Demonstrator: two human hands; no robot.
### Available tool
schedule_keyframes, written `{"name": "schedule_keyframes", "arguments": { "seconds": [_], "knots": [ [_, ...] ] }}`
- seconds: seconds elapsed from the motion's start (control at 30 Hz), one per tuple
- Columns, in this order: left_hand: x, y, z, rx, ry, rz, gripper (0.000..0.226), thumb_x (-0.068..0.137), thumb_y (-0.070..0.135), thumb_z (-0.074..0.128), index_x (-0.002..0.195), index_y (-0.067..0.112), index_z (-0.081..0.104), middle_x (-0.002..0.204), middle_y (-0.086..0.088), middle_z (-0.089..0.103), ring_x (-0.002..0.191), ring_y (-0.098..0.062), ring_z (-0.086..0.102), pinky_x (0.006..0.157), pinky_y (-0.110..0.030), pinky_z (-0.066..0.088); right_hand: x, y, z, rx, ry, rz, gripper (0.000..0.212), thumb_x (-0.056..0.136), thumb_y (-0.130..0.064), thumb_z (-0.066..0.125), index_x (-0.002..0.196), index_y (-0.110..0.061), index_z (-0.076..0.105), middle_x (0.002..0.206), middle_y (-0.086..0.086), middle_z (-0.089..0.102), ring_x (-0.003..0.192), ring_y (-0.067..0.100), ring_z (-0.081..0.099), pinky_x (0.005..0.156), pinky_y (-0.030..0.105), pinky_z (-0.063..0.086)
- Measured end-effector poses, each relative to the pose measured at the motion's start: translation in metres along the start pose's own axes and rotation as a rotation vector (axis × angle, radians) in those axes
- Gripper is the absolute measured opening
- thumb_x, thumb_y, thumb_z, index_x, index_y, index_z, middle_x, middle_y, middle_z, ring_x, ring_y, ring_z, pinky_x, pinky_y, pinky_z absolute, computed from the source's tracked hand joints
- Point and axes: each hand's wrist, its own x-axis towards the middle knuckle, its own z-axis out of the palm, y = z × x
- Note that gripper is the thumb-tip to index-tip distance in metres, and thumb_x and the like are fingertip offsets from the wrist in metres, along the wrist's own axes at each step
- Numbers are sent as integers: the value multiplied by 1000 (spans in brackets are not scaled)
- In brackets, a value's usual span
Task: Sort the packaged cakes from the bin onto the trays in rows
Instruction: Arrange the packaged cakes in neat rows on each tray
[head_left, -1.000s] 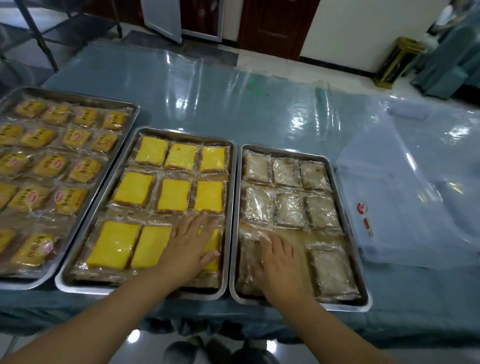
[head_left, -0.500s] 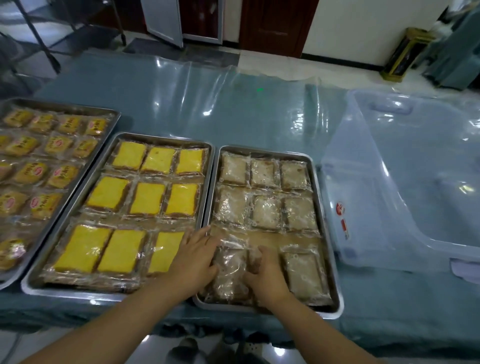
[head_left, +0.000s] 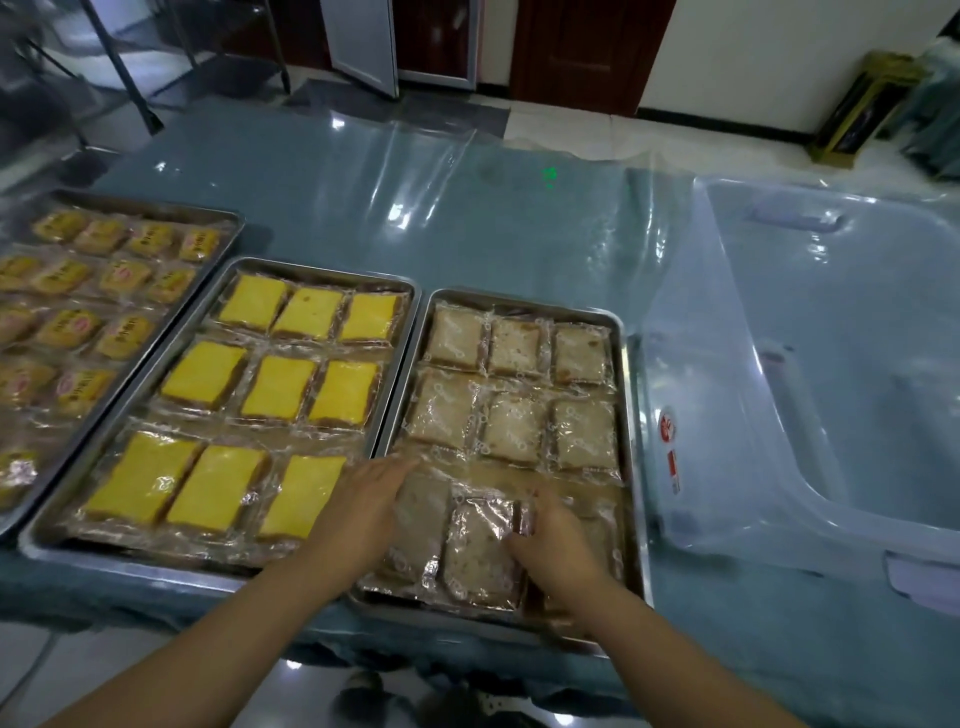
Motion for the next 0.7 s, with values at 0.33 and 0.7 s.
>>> {"name": "schedule_keyframes", "arguments": {
  "seconds": [0.33,0.7],
  "knots": [
    [-1,1,9,355,-249,167,90,72,67,56,146,39,15,155,14,11,136,-5,-20,103,-38,-30,5,4,-11,-171,49,30,54,84,-8,63,127,-25,35,75,-8,56,65,5,55,48,20,41],
    [1,7,20,426,-282,211,86,77,71,39,147,38,0,150,10,-17,132,-12,-38,98,-35,-37,6,10,-28,-345,95,-210,52,93,-14,50,140,-26,33,70,-5,59,59,6,57,48,16,41]
  ]
}}
